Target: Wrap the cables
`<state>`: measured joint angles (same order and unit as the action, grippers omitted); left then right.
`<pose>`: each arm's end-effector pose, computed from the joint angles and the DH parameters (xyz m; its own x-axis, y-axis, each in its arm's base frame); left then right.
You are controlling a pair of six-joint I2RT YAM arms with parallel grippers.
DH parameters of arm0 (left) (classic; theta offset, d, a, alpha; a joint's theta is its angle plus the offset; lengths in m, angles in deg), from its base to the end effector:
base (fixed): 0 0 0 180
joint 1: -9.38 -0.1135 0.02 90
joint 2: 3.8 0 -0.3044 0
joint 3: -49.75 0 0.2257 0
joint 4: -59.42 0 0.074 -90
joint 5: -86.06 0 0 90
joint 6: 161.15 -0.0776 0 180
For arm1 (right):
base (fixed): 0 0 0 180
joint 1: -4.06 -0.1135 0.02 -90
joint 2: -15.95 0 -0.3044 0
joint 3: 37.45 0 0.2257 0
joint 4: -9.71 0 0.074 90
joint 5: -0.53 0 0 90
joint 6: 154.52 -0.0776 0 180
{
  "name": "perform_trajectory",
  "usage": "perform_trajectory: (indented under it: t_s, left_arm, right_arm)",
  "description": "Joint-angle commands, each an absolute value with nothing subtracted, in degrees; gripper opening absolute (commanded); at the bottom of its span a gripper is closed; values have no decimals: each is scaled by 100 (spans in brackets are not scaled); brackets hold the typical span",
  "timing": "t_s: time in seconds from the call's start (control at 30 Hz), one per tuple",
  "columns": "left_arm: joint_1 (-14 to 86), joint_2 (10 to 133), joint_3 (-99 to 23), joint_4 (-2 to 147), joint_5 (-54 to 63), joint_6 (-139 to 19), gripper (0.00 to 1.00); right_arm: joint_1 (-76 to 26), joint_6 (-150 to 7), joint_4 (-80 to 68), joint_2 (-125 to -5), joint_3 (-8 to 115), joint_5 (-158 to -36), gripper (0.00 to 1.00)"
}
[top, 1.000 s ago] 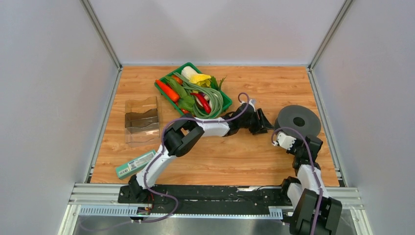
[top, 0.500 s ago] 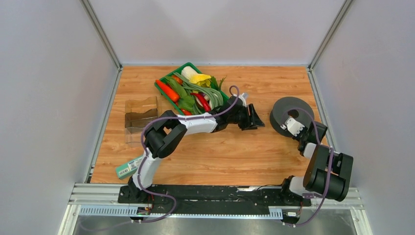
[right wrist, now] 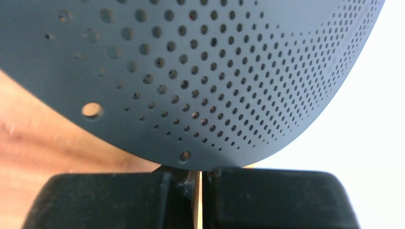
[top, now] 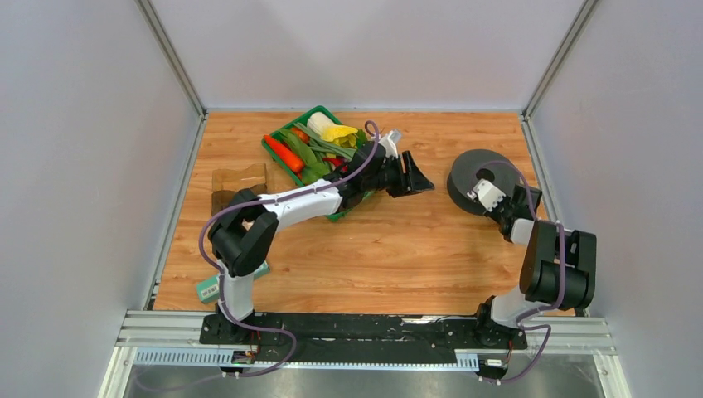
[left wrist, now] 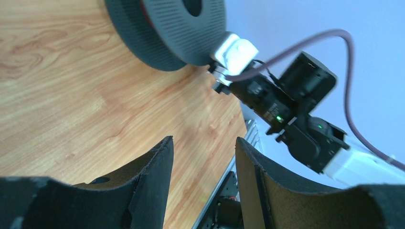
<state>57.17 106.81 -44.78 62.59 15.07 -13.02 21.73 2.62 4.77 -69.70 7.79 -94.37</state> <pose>0.3059 -0.3748 0.2873 -0.8871 -0.2171 -0.4073 0.2907 0.4225 -0.8585 0.2641 -0.0772 0.1631 -0.4893 -0.8077 -0.3290 -0.5293 0.5749 -0.6240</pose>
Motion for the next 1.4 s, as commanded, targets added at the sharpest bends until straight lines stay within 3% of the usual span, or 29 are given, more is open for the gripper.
perform_trajectory:
  t_s: [0.0, 0.53, 0.93, 1.37]
  left_arm:
    - [5649, 10282, -4257, 6165, 1627, -1490, 57]
    - [4964, 9026, -3625, 6947, 1698, -1938, 57]
    - [4761, 8603, -3229, 7167, 1698, -2087, 56]
    - [4735, 8629, -3290, 7325, 1672, -2184, 55]
  right_arm:
    - [1787, -220, 862, -7518, 1627, -9316, 0]
    - [520, -1152, 554, -10410, 5451, -8288, 0]
    - [459, -616, 1502, -10278, 4248, -9053, 1]
    - [28, -774, 1539, -11359, 5819, -7875, 0]
